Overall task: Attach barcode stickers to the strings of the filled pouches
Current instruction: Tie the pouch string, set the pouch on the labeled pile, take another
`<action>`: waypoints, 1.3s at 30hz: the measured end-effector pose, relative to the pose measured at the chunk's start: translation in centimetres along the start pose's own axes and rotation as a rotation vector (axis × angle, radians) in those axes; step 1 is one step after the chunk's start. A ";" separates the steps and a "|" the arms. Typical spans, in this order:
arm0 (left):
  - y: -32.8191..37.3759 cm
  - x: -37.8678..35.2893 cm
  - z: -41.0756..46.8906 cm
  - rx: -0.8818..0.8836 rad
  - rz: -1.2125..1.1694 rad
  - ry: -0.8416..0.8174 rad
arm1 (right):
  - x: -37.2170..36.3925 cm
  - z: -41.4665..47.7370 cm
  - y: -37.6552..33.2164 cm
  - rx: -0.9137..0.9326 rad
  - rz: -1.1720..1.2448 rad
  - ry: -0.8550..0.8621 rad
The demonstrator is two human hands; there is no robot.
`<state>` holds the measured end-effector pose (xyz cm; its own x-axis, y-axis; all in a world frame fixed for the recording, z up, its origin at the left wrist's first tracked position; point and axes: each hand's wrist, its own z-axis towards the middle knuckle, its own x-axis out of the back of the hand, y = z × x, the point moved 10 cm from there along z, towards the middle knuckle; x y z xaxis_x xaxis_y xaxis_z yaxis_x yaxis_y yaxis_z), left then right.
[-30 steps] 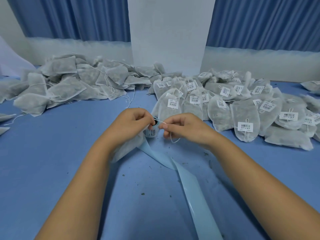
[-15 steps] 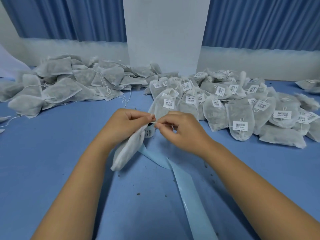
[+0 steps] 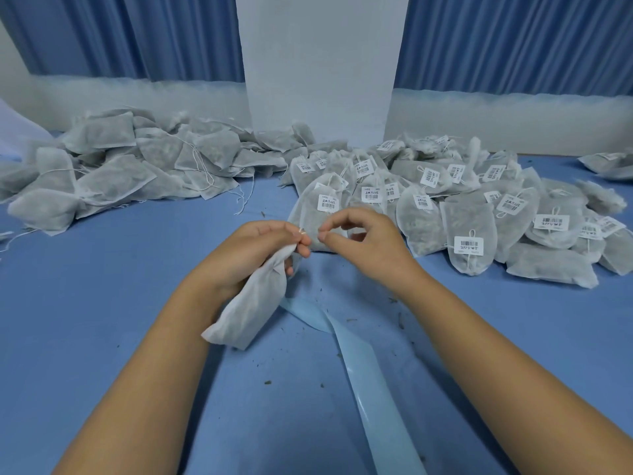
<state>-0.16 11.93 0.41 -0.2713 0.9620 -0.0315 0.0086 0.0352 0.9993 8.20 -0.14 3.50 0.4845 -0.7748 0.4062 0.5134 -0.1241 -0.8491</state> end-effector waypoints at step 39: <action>0.1 1.6 0.3 -0.012 0.495 0.171 | -2.5 -0.2 2.4 -0.103 0.194 -0.104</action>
<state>-0.34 13.52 0.47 -0.3904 0.8048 0.4470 0.1651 -0.4165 0.8940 8.08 1.34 0.36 0.6401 -0.7230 0.2599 0.3314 -0.0453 -0.9424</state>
